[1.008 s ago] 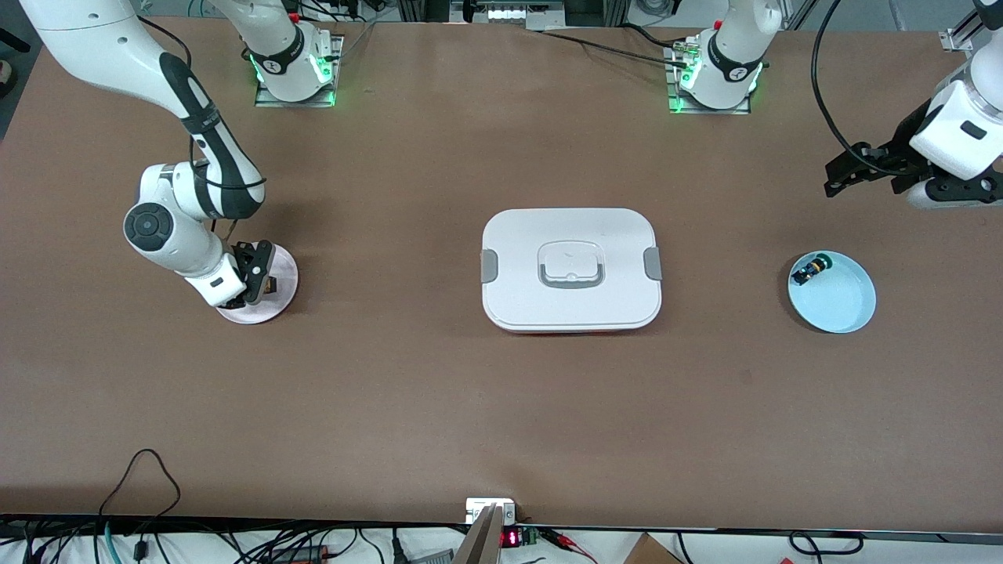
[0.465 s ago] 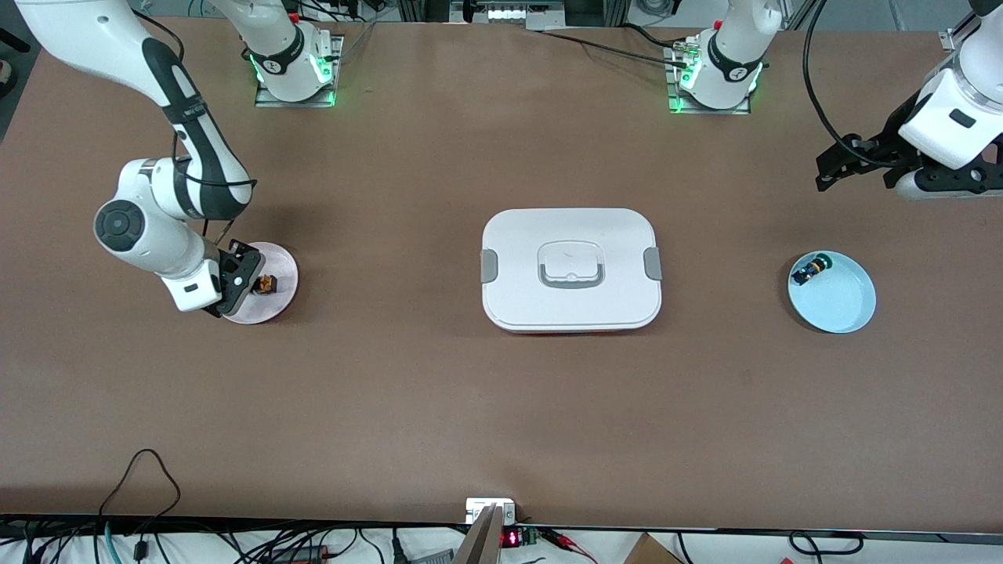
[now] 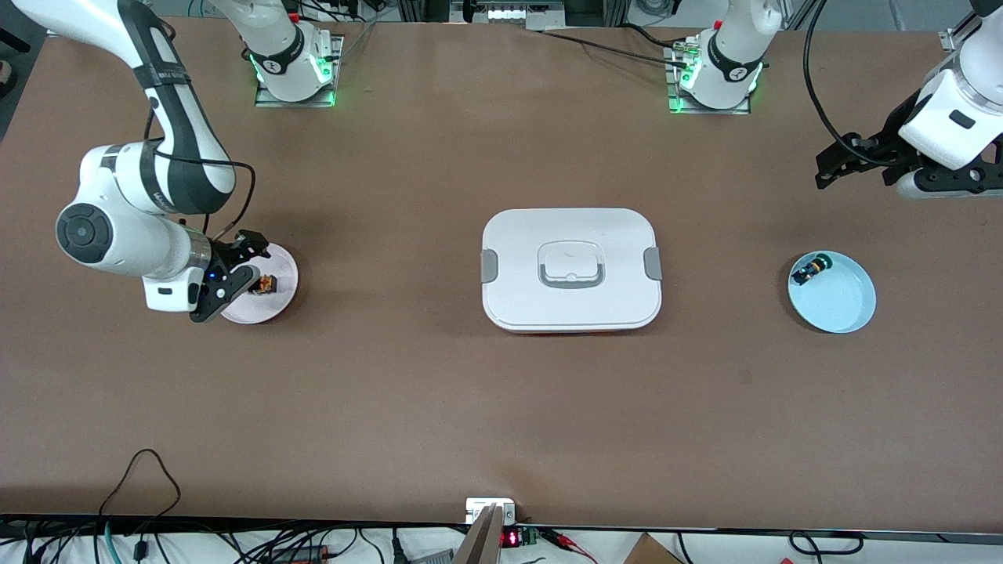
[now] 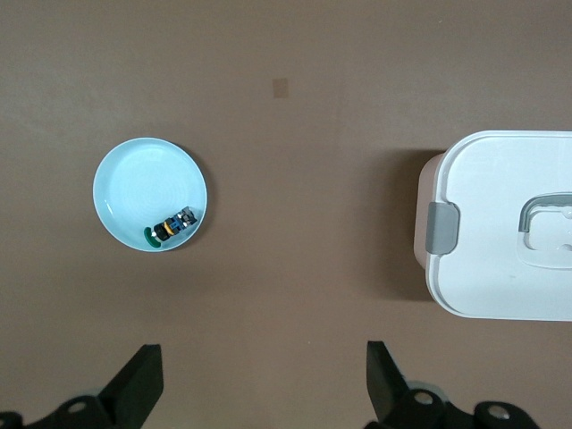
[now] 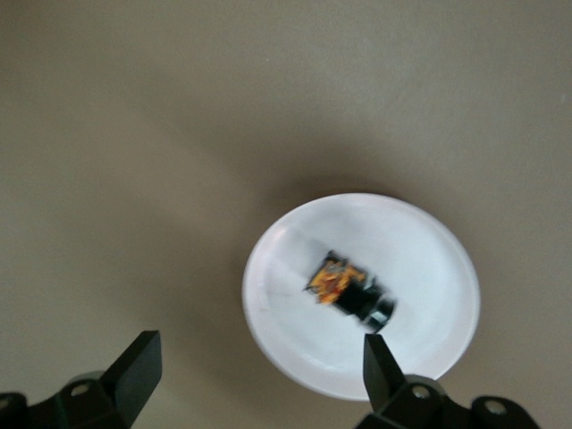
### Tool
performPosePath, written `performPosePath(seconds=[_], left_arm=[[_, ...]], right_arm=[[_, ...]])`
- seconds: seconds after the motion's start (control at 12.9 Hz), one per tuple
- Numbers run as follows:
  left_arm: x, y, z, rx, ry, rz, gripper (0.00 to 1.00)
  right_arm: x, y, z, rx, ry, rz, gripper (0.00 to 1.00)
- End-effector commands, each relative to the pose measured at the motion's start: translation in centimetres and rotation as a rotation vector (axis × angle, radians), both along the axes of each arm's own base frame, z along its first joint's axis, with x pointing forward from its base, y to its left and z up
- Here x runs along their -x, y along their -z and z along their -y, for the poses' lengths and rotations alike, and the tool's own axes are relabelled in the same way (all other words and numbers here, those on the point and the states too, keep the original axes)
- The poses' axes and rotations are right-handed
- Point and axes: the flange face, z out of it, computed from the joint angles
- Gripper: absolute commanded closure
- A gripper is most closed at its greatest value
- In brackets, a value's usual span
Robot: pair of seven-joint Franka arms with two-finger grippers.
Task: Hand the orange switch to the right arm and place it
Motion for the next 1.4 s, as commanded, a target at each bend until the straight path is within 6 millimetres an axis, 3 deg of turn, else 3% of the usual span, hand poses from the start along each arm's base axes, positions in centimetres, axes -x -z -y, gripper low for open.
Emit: performPosePath(seconds=[0.0,0.23,0.39,0.47,0.62,0.78,0.93,1.09,1.32], left_arm=[[0.3,-0.4,0.2,-0.018,-0.002,-0.002,0.00],[0.3,-0.4,0.2,-0.017,-0.001,-0.002,0.00],[0.3,-0.4,0.3,-0.018,0.002,-0.002,0.00],[0.3,-0.4,0.2,-0.018,0.001,-0.004,0.00],[0.4,-0.4,0.3,-0.018,0.002,-0.005,0.00],[0.3,-0.4,0.0,-0.018,-0.002,-0.005,0.00],[0.4,-0.4,0.2,-0.018,-0.001,-0.005,0.00],[0.4,-0.4,0.2,-0.018,-0.001,-0.005,0.00],[0.4,-0.4,0.2,-0.018,-0.001,-0.005,0.00]], right_arm=[[0.5,-3.7,-2.8,-0.008,0.274,-0.088,0.00],[1.0,-9.1,-3.9,0.045,0.407,-0.134,0.00],[0.9,-14.2,-4.3,0.072,0.417,-0.158,0.00],[1.0,-17.4,-5.8,0.088,0.419,-0.159,0.00],[1.5,-21.6,-8.2,0.122,0.459,-0.140,0.00],[1.8,-25.2,-8.6,0.149,0.445,-0.050,0.00],[0.2,-26.6,-5.0,0.200,0.479,0.090,0.00],[-2.5,-27.5,-2.0,0.113,0.563,0.264,0.00],[-0.7,-25.3,1.8,0.143,0.619,0.146,0.00]])
